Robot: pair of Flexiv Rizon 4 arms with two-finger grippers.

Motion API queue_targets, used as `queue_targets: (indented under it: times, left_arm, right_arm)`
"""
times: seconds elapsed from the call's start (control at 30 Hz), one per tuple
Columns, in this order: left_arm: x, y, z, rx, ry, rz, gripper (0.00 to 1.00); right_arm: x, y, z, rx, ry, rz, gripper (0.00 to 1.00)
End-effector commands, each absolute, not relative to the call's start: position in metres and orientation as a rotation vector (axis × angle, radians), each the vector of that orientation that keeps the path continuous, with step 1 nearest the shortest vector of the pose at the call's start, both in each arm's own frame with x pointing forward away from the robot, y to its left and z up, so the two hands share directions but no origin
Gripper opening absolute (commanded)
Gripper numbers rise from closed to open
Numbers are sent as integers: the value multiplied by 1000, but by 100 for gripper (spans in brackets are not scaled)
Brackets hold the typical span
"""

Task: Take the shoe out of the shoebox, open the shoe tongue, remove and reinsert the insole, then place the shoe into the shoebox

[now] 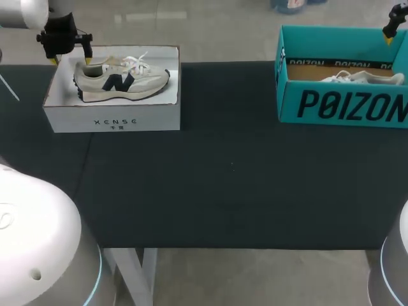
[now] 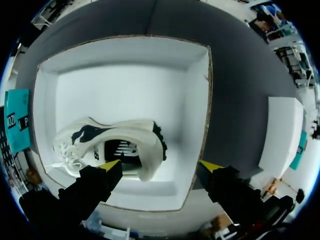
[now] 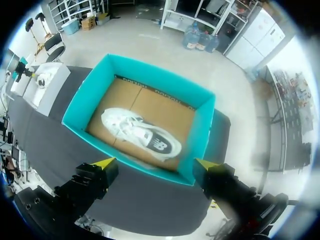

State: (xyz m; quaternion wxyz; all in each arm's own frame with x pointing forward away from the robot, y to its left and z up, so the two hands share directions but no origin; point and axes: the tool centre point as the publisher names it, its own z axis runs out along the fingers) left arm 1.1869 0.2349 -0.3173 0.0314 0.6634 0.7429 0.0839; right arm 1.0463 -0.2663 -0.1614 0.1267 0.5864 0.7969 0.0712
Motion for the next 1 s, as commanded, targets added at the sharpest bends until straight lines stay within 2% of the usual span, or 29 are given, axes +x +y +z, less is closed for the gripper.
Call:
queue_targets:
  times: [0.03,0.4,0.5,0.57,1.0]
  left_arm:
    - [1209,236,-334,2066,2302,215,100]
    - [1203,230,-346,2110,2278,169,100]
    - [1201,231,-351,2110,2265,143,95]
    - [1200,232,-356,2117,2262,137,85]
    - [1199,238,-373,2122,2264,68,76]
  right_arm:
    - [1046,-266,-161,1708,2318,206,100]
    - [1046,-266,-161,1708,2318,206,100]
    - [1046,-266,-161,1708,2318,206,100]
    - [1046,-266,-161,1708,2318,206,100]
    - [1046,-266,-161,1708,2318,206,100]
